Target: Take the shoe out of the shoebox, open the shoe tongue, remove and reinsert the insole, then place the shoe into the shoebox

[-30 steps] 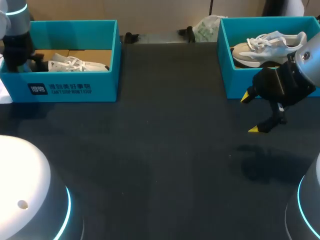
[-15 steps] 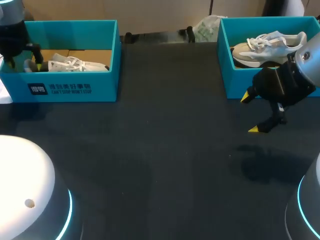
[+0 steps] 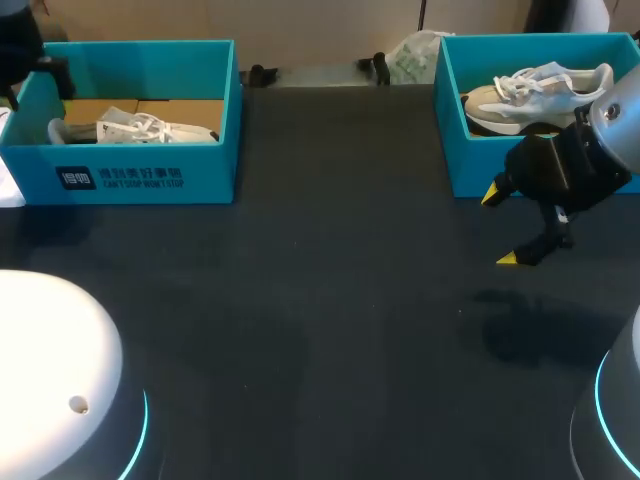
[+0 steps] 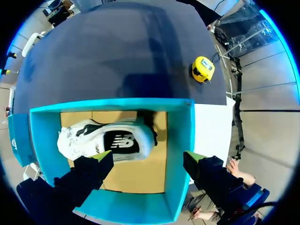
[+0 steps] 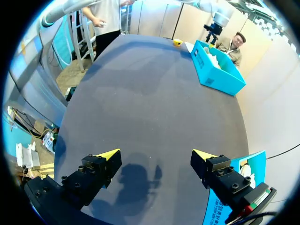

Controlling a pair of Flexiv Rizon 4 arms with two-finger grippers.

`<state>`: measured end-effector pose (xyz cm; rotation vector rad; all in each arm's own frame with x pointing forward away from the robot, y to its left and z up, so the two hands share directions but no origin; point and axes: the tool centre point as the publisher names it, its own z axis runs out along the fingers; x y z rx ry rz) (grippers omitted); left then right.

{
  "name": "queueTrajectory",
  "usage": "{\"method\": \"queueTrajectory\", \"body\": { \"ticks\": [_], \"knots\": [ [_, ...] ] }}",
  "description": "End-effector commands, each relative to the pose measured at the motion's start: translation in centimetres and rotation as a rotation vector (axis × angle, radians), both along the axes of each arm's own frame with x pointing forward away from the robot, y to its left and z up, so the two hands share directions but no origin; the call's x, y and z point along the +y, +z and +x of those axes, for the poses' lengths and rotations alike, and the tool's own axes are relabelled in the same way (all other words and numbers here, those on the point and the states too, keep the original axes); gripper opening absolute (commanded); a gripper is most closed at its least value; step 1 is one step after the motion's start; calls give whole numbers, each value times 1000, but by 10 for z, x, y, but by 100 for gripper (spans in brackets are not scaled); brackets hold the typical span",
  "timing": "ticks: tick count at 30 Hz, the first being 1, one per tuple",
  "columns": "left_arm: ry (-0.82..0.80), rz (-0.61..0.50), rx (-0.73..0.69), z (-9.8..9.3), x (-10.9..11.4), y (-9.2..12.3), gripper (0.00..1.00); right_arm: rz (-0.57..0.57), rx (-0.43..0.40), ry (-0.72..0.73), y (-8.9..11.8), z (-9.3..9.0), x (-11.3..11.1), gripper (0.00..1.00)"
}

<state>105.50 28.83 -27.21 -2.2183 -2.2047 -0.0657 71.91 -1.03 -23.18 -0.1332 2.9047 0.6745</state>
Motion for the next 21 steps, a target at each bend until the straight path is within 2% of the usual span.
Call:
{"method": "queueTrajectory", "body": {
  "ticks": [1, 9, 16, 21],
  "knots": [
    [0, -17, -6, -12, 1, 29, 100, -3, -1, -1, -1, 0, 1, 100],
    [6, -57, 10, -29, -3, 64, 100, -3, -1, -1, -1, 0, 1, 100],
    [54, -157, 16, -35, -9, 92, 100, -3, -1, -1, -1, 0, 1, 100],
    [88, -223, 22, -42, -14, 112, 100, 2, 55, -200, -2, 33, -22, 100]
  ]
}}
